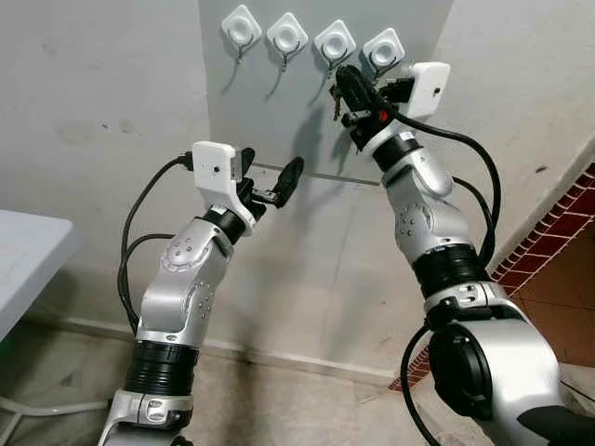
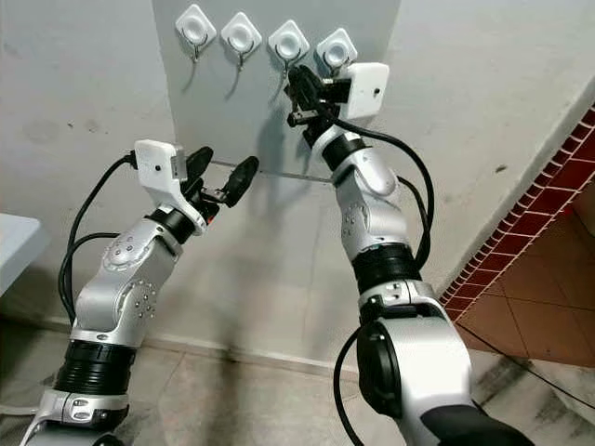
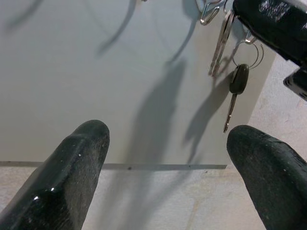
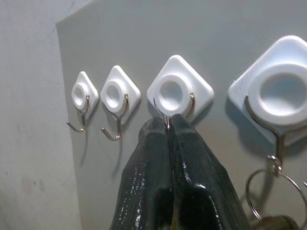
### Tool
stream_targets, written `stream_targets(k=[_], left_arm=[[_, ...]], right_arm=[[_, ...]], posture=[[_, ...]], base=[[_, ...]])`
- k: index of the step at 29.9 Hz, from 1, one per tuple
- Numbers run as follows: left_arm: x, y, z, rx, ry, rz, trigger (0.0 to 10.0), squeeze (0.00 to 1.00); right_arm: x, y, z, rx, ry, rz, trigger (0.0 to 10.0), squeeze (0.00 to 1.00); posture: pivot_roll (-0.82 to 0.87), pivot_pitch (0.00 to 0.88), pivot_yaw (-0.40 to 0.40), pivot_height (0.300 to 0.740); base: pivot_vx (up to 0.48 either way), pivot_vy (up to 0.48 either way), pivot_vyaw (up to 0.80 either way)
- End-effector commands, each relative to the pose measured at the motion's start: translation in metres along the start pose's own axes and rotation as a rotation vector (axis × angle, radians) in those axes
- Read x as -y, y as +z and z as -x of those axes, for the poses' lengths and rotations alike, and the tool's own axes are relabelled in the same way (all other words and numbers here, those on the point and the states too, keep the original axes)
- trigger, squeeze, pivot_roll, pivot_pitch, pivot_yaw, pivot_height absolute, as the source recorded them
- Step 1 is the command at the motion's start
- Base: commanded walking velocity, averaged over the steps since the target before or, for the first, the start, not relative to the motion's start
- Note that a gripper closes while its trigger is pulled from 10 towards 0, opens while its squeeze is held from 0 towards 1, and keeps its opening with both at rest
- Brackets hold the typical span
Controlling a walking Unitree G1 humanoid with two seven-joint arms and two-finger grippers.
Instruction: Hang keys on a hook
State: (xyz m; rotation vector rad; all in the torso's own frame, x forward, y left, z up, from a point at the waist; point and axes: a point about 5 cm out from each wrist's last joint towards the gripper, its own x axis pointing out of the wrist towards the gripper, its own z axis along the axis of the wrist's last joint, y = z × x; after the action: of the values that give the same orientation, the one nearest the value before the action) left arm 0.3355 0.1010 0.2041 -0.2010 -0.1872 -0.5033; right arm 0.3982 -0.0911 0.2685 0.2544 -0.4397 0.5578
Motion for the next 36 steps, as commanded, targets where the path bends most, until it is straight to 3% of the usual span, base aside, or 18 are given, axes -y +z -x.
stream_targets(k=[1, 12, 18, 26, 32, 34, 36], left_arm=[[0.002, 0.005, -0.002, 0.015, -0.005, -0.002, 10.0, 0.00], [0.002, 0.006, -0.001, 0.016, 0.004, 0.009, 10.0, 0.00], [0.003, 0.005, -0.001, 0.015, 0.005, 0.018, 10.0, 0.00], [0.003, 0.006, -0.001, 0.014, 0.004, 0.022, 10.0, 0.00], [0.002, 0.006, 0.000, 0.012, 0.005, 0.027, 10.0, 0.00], [0.003, 0.006, 0.000, 0.012, 0.006, 0.027, 10.0, 0.00], [0.003, 0.006, -0.001, 0.011, 0.005, 0.026, 10.0, 0.00]], right_arm=[[0.001, 0.007, -0.004, 0.022, -0.001, 0.010, 10.0, 0.00], [-0.004, 0.008, -0.011, -0.013, 0.054, 0.150, 10.0, 0.00], [-0.004, 0.008, -0.011, -0.043, 0.067, 0.297, 10.0, 0.00], [0.002, 0.005, -0.009, -0.047, 0.015, 0.218, 10.0, 0.00], [0.003, 0.001, -0.007, -0.052, 0.004, 0.231, 10.0, 0.00], [0.007, 0.000, -0.007, -0.049, -0.028, 0.155, 10.0, 0.00], [0.005, 0.002, -0.007, -0.029, -0.007, 0.164, 10.0, 0.00]], posture=[[0.03, 0.014, -0.094, 0.740], [0.03, 0.021, -0.099, 0.740], [0.03, 0.022, -0.097, 0.740], [0.03, 0.027, -0.095, 0.740], [0.03, 0.027, -0.093, 0.740], [0.03, 0.027, -0.093, 0.740], [0.03, 0.027, -0.093, 0.740]], base=[[0.000, 0.000, 0.00], [0.000, 0.000, 0.00], [0.000, 0.000, 0.00], [0.000, 0.000, 0.00], [0.000, 0.000, 0.00], [0.000, 0.000, 0.00], [0.000, 0.000, 0.00]])
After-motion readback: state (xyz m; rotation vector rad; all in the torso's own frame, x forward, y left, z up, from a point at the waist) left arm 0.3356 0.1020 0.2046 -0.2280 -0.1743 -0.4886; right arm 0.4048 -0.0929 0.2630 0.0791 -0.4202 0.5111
